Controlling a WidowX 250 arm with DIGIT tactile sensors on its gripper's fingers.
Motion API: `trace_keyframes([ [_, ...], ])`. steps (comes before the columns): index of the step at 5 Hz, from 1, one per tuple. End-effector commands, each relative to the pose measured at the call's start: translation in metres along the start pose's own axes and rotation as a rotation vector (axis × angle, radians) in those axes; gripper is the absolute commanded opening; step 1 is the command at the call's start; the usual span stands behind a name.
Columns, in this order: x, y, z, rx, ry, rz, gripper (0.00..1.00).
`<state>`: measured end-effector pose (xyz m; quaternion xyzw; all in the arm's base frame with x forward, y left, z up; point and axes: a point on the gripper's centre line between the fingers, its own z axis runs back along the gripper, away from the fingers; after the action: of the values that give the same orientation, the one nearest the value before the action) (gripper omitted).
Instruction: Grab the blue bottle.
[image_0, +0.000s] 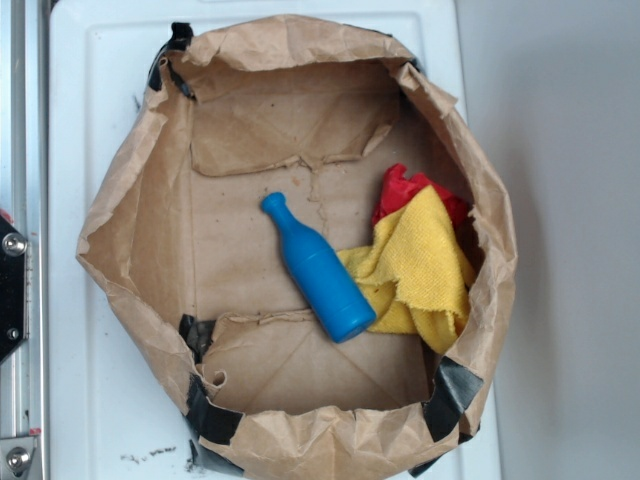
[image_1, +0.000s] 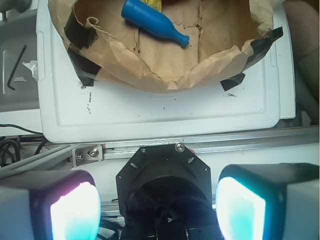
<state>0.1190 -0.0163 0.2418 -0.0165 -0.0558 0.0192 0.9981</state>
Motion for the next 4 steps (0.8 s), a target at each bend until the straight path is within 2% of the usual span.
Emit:
trace_keyframes([
  [1,0.0,0.0,0.0,0.0,0.0,0.0,1.0],
  [2,0.049,-0.017,-0.006,-0.042,-0.02,-0.047,1.0],
  [3,0.089,-0.019,-0.013,-0.076,-0.001,-0.067,1.0],
  [4,0.129,-0.015,-0.034,-0.157,-0.056,-0.223,1.0],
])
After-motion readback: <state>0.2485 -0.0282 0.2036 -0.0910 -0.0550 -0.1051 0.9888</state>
